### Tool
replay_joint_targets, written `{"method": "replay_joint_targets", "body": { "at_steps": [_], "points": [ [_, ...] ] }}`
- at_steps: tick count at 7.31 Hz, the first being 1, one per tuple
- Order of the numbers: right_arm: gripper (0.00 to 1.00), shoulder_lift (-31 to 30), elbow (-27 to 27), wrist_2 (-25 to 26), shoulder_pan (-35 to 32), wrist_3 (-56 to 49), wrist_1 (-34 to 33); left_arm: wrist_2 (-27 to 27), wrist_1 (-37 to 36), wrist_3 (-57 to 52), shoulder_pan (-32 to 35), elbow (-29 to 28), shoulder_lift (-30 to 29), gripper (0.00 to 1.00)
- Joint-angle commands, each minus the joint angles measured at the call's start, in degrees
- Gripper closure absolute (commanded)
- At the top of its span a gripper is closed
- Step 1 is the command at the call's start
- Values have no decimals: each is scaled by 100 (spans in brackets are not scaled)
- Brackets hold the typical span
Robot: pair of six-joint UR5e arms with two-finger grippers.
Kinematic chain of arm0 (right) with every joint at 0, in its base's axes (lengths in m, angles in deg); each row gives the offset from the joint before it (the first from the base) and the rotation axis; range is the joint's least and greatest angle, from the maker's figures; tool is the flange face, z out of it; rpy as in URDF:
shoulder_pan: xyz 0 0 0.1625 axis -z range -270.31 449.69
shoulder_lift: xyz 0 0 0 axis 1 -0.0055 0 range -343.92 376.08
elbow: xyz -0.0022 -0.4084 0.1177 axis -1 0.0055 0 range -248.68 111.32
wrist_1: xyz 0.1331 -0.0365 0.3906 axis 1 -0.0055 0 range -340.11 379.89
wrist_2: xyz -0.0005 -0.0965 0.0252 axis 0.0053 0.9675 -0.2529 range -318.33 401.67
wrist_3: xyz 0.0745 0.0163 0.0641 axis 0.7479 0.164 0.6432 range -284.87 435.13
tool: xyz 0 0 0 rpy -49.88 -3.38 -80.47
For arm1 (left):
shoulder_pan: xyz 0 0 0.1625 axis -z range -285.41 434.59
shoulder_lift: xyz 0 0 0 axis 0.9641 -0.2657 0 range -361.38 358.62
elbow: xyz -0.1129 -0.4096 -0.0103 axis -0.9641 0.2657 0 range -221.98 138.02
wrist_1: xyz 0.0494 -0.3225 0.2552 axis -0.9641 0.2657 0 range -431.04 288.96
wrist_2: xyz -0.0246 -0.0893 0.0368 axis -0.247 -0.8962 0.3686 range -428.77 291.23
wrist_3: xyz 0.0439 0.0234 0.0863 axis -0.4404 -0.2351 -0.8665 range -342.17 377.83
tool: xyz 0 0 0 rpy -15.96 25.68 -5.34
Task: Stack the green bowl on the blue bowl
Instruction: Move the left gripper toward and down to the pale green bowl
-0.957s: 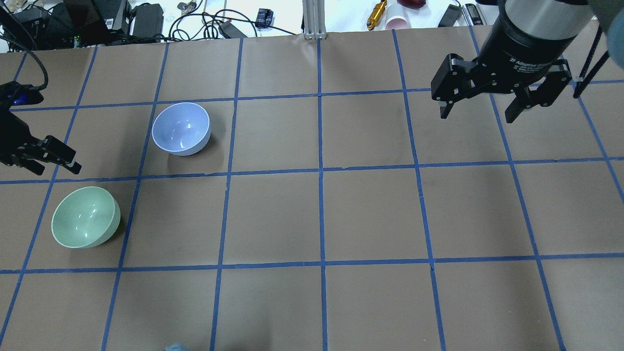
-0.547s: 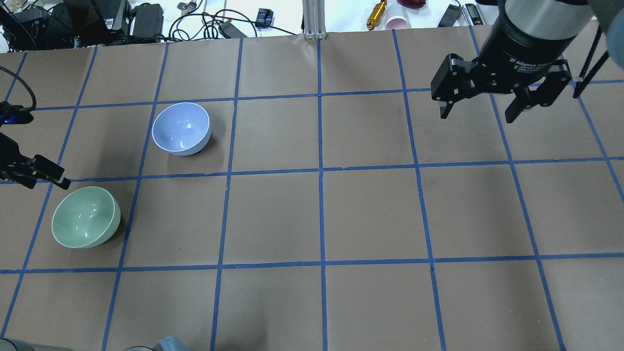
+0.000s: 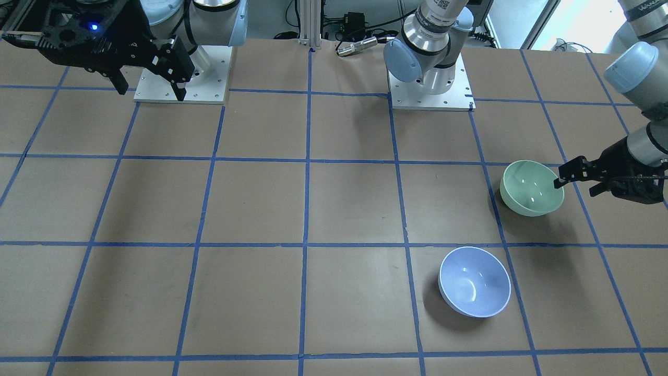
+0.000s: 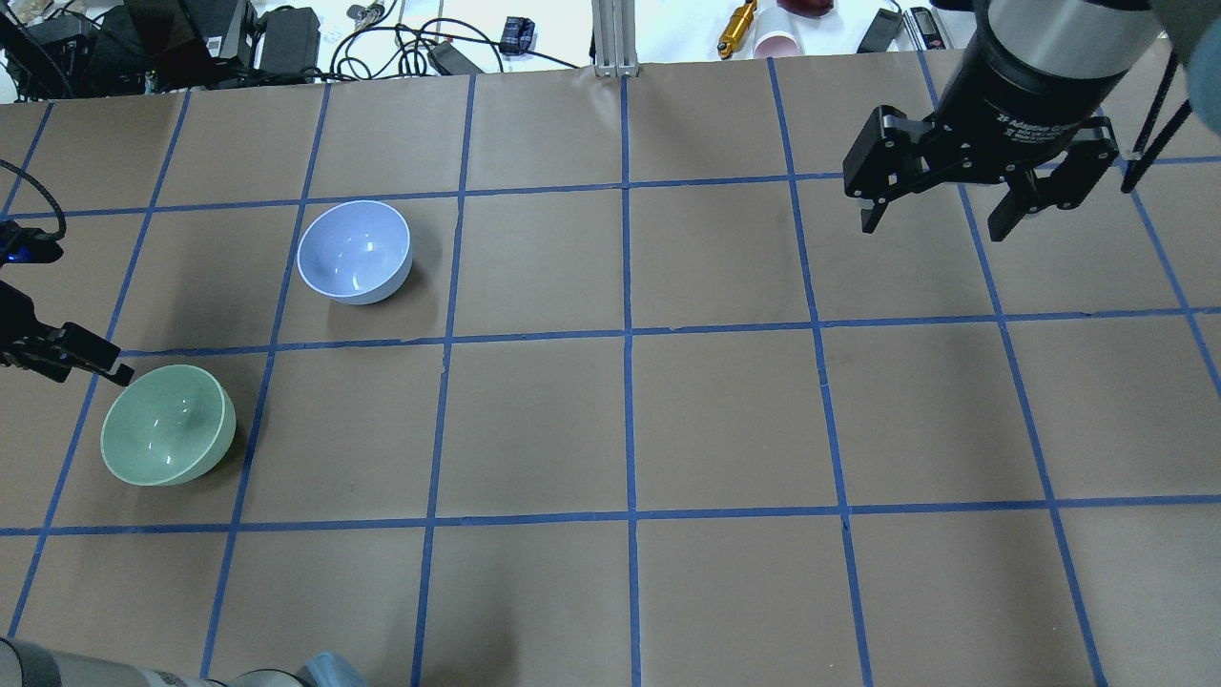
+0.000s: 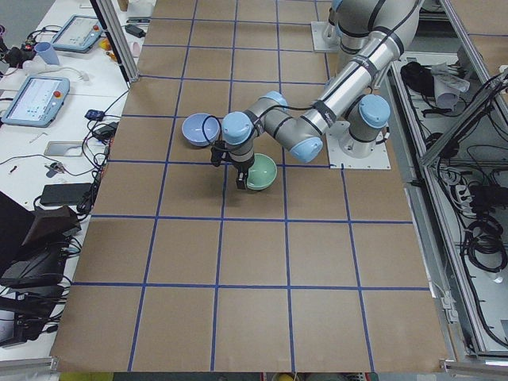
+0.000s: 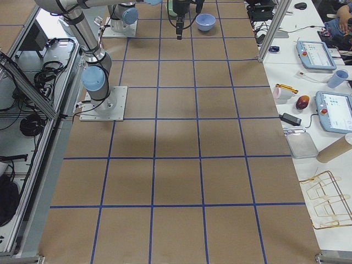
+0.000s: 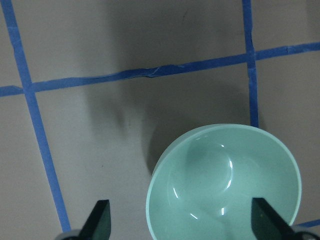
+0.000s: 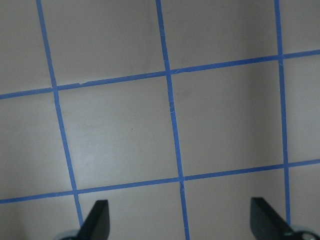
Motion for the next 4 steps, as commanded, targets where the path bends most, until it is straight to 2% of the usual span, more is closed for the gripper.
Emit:
{"method": "replay_joint_targets", "body": {
  "at_steps": [1, 4],
  "points": [
    [0, 0, -6, 0, 0, 0, -6, 5, -538, -90, -139, 416, -55, 0],
    [0, 0, 2, 0, 0, 0, 3, 41, -602, -47, -368, 724, -151, 0]
  ]
}}
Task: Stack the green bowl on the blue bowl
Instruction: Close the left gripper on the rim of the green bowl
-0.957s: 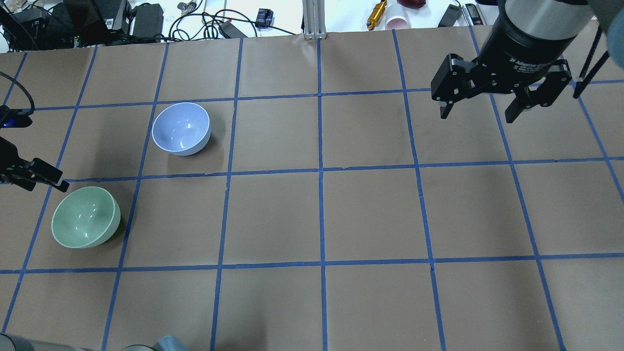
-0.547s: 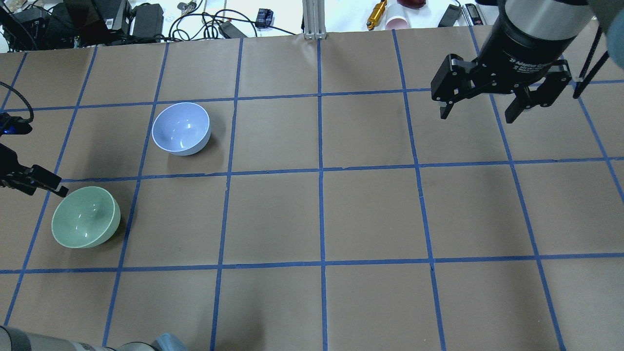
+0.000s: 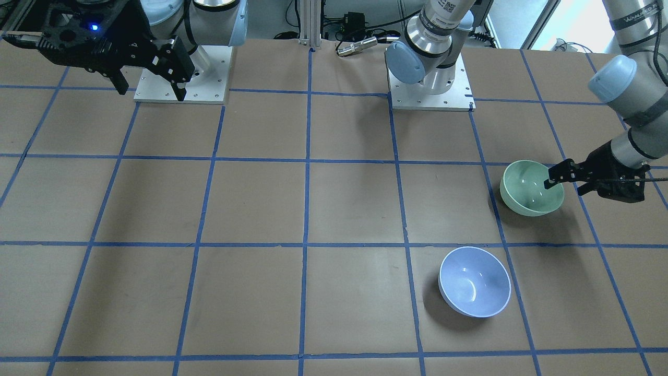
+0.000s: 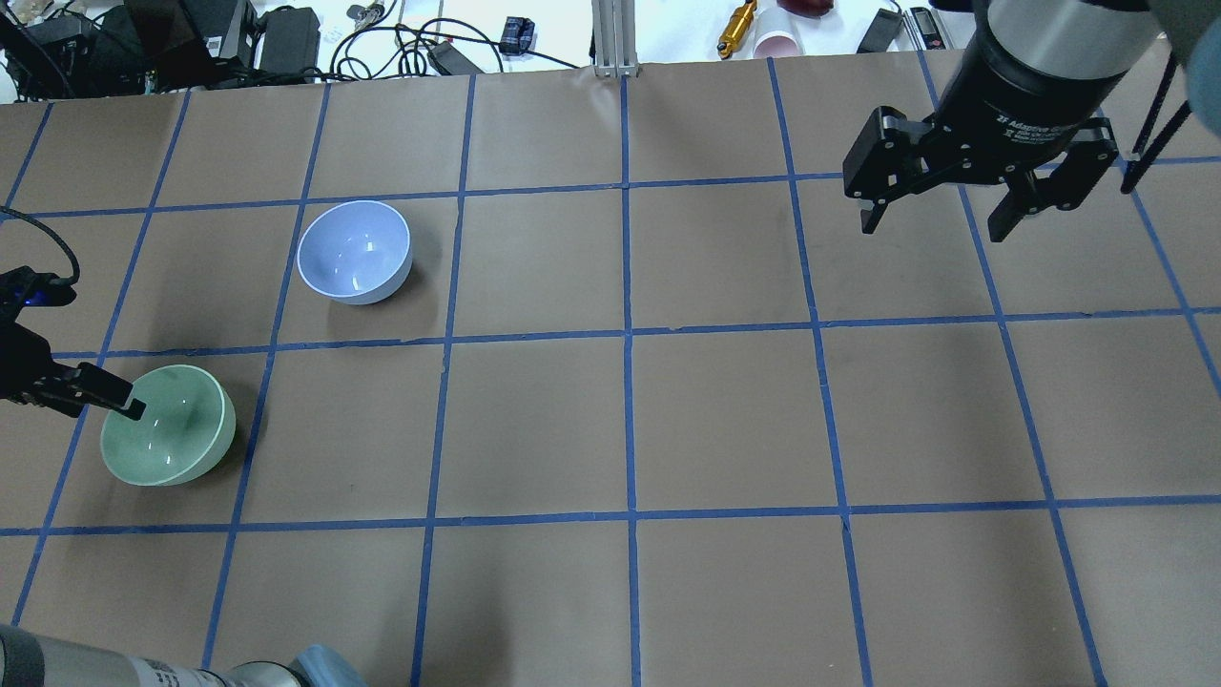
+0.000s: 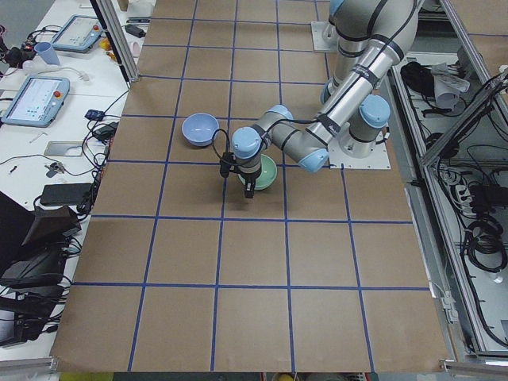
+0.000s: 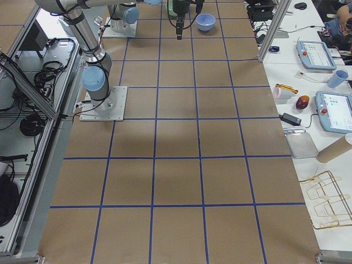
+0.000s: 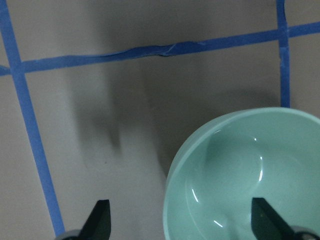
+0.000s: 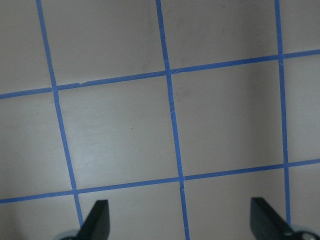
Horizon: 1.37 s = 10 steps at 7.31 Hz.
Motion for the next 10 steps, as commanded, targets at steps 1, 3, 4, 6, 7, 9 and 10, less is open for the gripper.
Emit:
{"method": "replay_joint_targets", "body": {
  "at_steps": [1, 3, 4, 6, 7, 9, 10],
  "points": [
    [0, 0, -2, 0, 0, 0, -8, 30, -34, 79, -71, 180, -40, 0],
    [0, 0, 7, 0, 0, 0, -8, 30, -35, 211, -71, 171, -197, 0],
    [0, 0, 7, 0, 0, 0, -8, 65, -43, 307, -71, 180, -250, 0],
    [0, 0, 7, 0, 0, 0, -8, 240, -43, 614, -71, 180, -347, 0],
    [0, 0, 7, 0, 0, 0, -8, 232, -43, 633, -71, 189, -347, 0],
    [0, 0, -2, 0, 0, 0, -8, 215, -43, 729, -62, 189, -408, 11],
    [0, 0, -2, 0, 0, 0, -8, 215, -61, 712, -62, 206, -400, 32]
  ]
}}
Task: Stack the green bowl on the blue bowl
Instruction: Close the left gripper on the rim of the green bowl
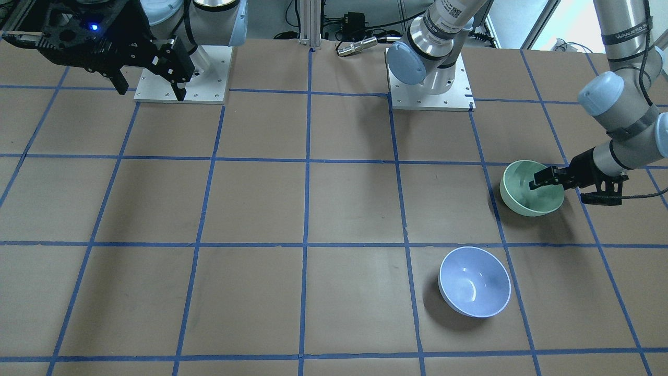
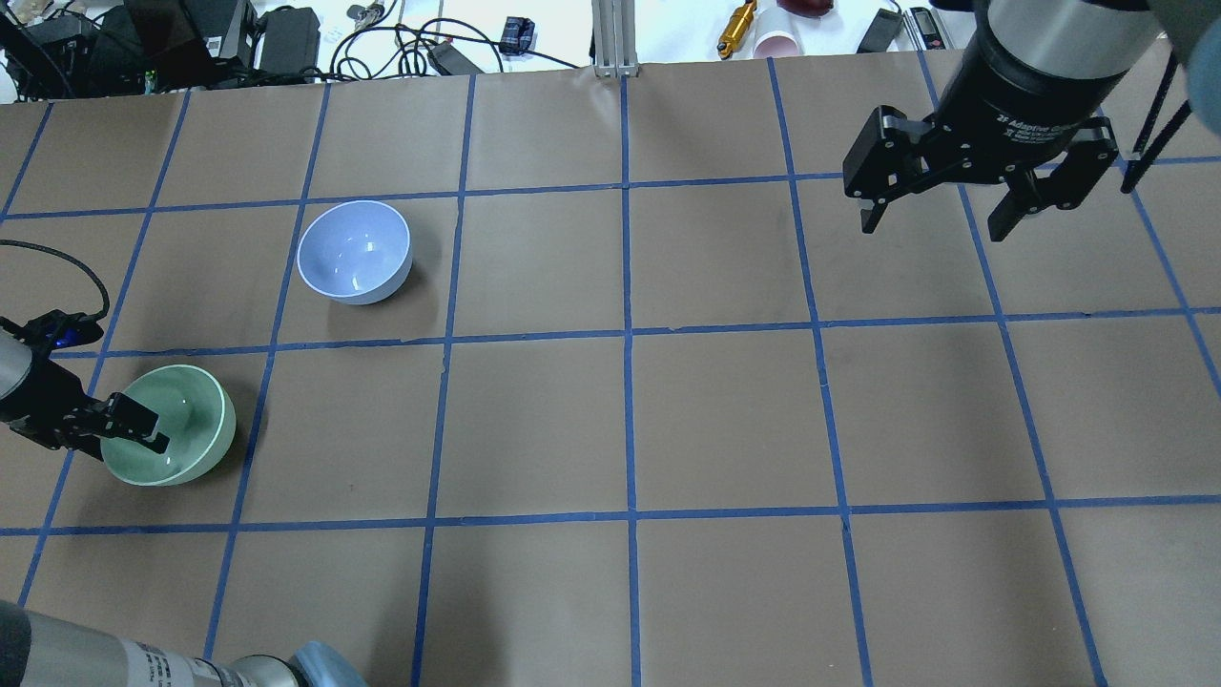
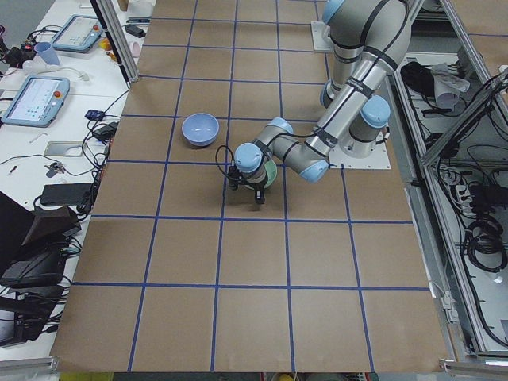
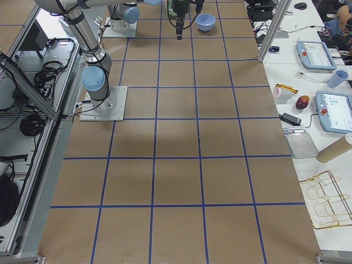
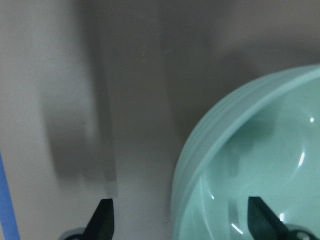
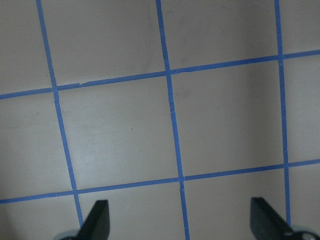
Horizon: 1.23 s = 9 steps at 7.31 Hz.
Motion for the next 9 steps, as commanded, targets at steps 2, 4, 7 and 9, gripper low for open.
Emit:
{"method": "replay_joint_targets", "body": {
  "at_steps": [2, 4, 7, 9],
  "points": [
    [0, 0, -1, 0, 0, 0, -3, -74, 13, 54, 1, 21, -22, 56],
    [0, 0, 8, 0, 0, 0, 6, -48, 75, 46, 27, 3, -23, 100],
    [0, 0, -1, 0, 0, 0, 6, -83, 66, 19, 36, 3, -14, 100],
    [0, 0, 7, 0, 0, 0, -3, -92, 66, 19, 45, 3, -14, 100]
  ]
}}
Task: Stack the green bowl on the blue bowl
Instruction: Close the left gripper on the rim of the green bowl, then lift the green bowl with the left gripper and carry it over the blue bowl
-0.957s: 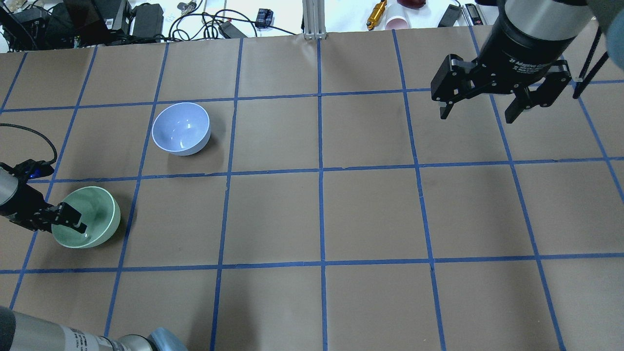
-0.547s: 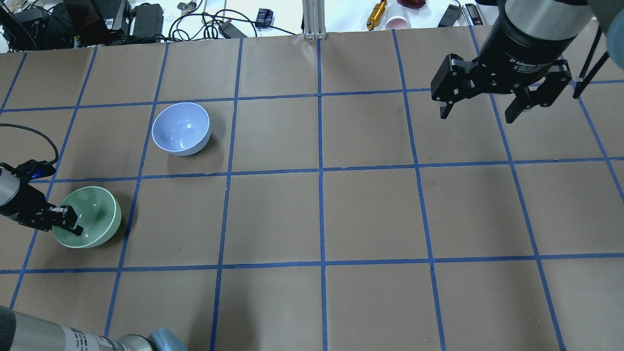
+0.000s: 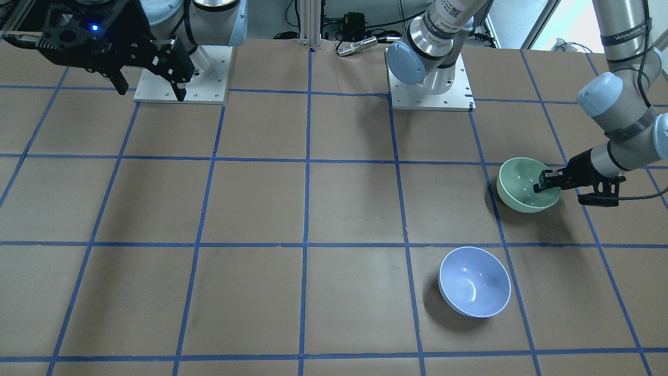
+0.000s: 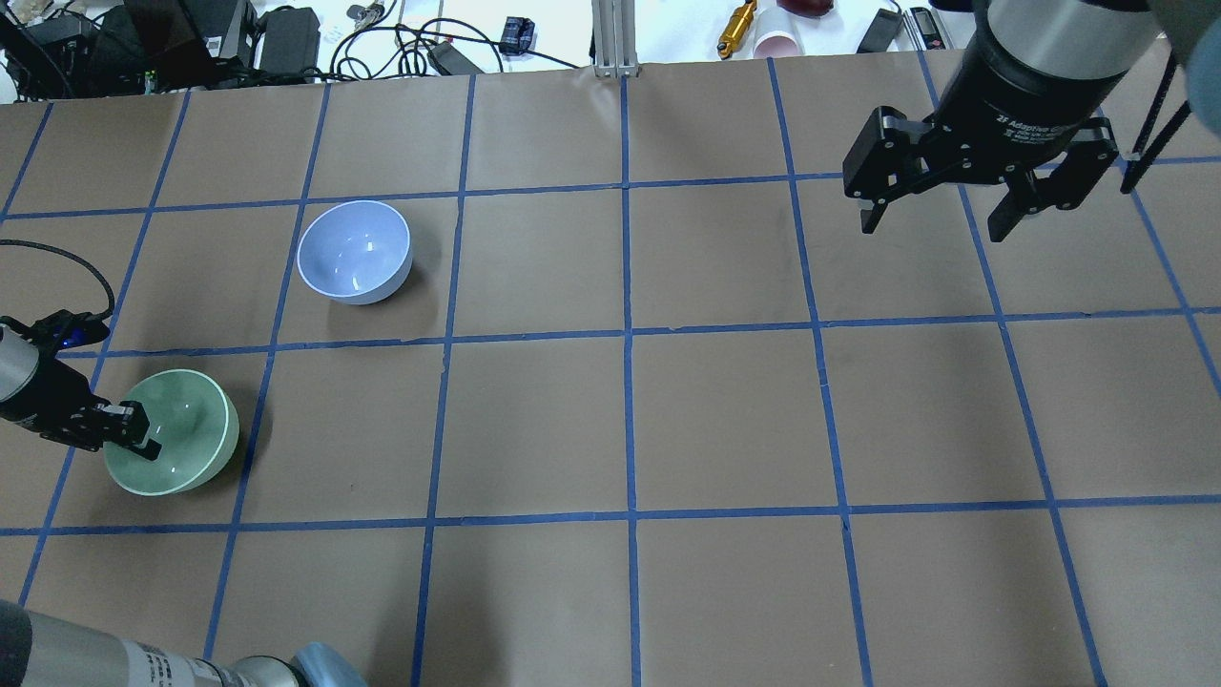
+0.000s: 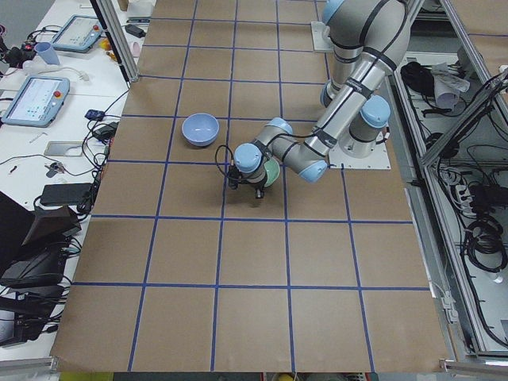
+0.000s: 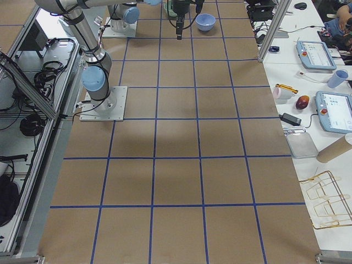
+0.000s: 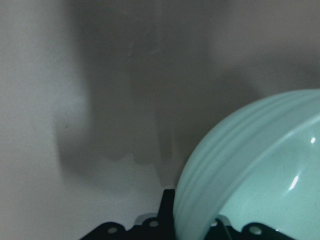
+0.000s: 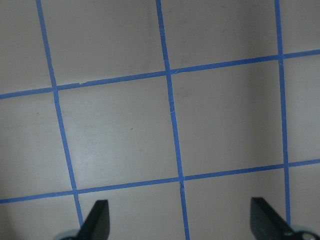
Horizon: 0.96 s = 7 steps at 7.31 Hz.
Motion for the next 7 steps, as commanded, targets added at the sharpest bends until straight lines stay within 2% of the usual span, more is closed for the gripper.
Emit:
{"method": "replay_joint_targets", "body": {
  "at_steps": [1, 4, 6, 7],
  "points": [
    [0, 0, -2, 0, 0, 0, -3, -26, -1, 7, 6, -6, 0, 100],
    [0, 0, 7, 0, 0, 0, 6, -43, 34, -2, 67, -49, 149, 100],
    [0, 0, 7, 0, 0, 0, 6, -542, 680, 16, 103, -346, 290, 100],
    [0, 0, -2, 0, 0, 0, -3, -632, 1146, 33, 199, -714, 325, 100]
  ]
}}
